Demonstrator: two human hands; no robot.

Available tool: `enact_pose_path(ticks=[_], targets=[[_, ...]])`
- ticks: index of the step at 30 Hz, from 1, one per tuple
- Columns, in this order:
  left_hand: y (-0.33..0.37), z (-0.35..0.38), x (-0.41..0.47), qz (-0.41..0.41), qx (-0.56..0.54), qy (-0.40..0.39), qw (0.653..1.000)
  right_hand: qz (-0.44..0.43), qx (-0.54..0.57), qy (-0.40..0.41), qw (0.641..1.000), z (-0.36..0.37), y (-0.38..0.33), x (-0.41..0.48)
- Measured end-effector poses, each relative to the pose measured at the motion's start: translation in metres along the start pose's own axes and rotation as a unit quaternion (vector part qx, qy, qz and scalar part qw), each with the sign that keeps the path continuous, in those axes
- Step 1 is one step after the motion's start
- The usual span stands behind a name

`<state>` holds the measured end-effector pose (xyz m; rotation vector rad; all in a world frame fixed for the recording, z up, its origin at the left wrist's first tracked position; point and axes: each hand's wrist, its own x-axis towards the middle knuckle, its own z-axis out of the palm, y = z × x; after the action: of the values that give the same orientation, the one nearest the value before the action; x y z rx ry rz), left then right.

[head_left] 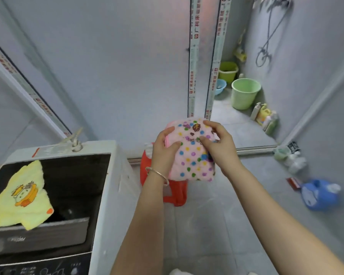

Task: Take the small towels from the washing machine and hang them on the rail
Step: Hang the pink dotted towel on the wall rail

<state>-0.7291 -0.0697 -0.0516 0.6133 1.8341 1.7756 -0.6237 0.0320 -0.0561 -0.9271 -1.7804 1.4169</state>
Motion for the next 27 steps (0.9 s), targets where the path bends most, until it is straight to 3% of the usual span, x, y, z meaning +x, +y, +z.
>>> enact_pose_path(ticks=[19, 27], targets=[[0.036, 0.361, -0.037, 0.044, -0.008, -0.188, 0.981, -0.008, -0.050, 0.177, 0.983, -0.358, 0.022, 0.029], [0.053, 0.465, -0.041, 0.075, 0.015, -0.263, 0.962, -0.009, -0.050, 0.254, 0.966, -0.457, 0.026, 0.037]])
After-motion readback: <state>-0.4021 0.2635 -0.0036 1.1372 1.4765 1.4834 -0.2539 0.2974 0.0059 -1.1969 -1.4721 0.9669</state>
